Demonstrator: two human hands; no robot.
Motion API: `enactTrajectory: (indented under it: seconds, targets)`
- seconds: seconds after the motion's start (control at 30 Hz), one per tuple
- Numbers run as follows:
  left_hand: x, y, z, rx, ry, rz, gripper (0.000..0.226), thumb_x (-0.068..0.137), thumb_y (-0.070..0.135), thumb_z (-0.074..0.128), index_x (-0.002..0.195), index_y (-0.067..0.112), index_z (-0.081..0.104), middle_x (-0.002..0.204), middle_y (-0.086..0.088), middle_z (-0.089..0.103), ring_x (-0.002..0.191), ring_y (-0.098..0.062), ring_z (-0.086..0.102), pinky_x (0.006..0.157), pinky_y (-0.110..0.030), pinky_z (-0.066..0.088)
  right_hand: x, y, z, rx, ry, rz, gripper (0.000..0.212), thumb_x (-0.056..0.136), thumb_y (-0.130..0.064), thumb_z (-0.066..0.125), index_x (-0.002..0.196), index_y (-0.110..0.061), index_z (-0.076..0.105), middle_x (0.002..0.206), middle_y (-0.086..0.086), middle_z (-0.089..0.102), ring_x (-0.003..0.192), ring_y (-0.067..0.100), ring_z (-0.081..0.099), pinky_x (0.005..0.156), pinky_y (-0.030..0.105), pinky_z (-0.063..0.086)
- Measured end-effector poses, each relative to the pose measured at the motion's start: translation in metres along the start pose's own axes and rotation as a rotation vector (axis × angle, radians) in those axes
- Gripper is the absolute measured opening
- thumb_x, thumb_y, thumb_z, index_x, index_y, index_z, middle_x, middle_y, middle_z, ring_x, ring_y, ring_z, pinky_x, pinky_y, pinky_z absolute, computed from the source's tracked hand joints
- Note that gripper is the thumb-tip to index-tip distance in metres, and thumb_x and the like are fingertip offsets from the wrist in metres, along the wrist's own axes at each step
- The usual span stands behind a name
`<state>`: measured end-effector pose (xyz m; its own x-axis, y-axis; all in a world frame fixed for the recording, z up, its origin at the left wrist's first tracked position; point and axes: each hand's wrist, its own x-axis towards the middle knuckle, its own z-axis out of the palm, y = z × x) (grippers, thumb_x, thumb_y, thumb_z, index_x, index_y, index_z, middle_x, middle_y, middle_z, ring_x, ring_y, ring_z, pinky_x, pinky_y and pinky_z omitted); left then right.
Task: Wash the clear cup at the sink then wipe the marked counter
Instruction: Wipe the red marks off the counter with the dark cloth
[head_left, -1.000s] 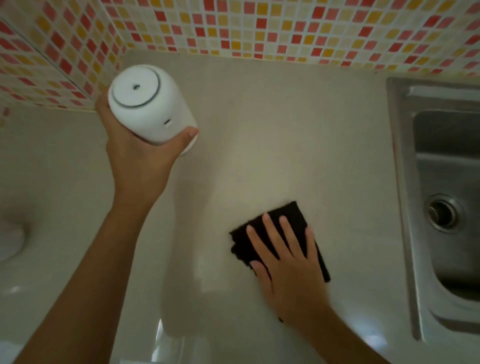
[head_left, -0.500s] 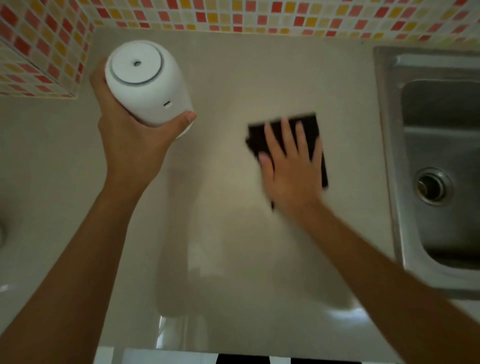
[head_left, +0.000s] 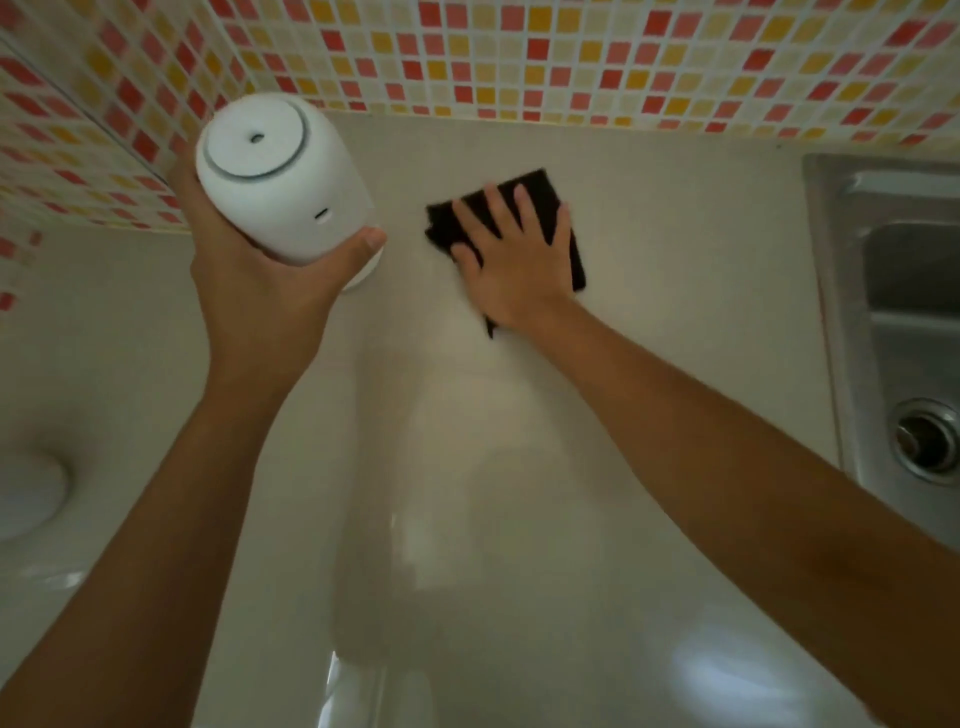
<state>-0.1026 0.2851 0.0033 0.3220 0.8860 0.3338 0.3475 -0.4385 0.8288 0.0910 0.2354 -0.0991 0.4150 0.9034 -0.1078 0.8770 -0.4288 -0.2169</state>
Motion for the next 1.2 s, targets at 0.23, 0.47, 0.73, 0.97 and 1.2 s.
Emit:
enactTrajectory:
  seconds: [0.23, 0.47, 0.73, 0.97, 1.2]
  targets:
    - [-0.001, -0.008, 0.001, -0.046, 0.032, -0.035, 0.098, 0.066, 0.037, 0.086, 0.141, 0.01, 0.028, 0.134, 0.008, 0.049, 0.123, 0.0, 0.05, 0.105, -0.033, 0.044, -0.144, -0.044, 0.026, 0.047, 0.058, -0.255, 0.054, 0.097, -0.047, 0.03, 0.149, -0.033, 0.029, 0.158, 0.003, 0.023, 0.146, 0.031, 0.015, 0.113, 0.061, 0.006]
    - [-0.011, -0.004, 0.024, -0.067, 0.003, -0.072, 0.097, 0.064, 0.034, 0.088, 0.14, 0.014, 0.032, 0.129, 0.015, 0.051, 0.119, 0.002, 0.052, 0.103, -0.031, 0.046, -0.021, 0.041, -0.004, -0.047, 0.057, -0.126, 0.053, 0.097, -0.052, 0.025, 0.148, -0.039, 0.026, 0.158, -0.004, 0.024, 0.146, 0.023, 0.016, 0.115, 0.056, 0.008]
    - [-0.015, -0.003, 0.007, -0.079, -0.028, -0.088, 0.093, 0.062, 0.024, 0.089, 0.136, 0.023, 0.031, 0.119, 0.03, 0.05, 0.113, 0.009, 0.053, 0.099, -0.025, 0.048, 0.004, 0.131, -0.024, -0.055, 0.102, 0.349, 0.056, 0.099, -0.05, 0.013, 0.153, -0.032, 0.008, 0.161, -0.001, 0.006, 0.148, 0.024, 0.0, 0.118, 0.051, -0.003]
    - [-0.013, 0.003, -0.011, -0.122, 0.005, -0.071, 0.099, 0.061, 0.033, 0.088, 0.139, 0.014, 0.031, 0.136, 0.005, 0.051, 0.12, -0.004, 0.054, 0.101, -0.037, 0.048, -0.057, 0.089, -0.013, -0.01, 0.172, 0.215, 0.055, 0.099, -0.045, 0.021, 0.151, -0.027, 0.022, 0.16, 0.0, 0.017, 0.147, 0.025, 0.009, 0.118, 0.049, 0.004]
    - [-0.018, 0.013, -0.009, -0.147, 0.018, -0.071, 0.099, 0.063, 0.026, 0.089, 0.141, 0.014, 0.03, 0.133, 0.011, 0.05, 0.119, 0.001, 0.053, 0.101, -0.027, 0.047, -0.004, 0.093, -0.025, -0.001, 0.056, 0.271, 0.056, 0.101, -0.043, 0.018, 0.153, -0.025, 0.013, 0.161, -0.002, 0.008, 0.148, 0.024, 0.001, 0.118, 0.049, -0.002]
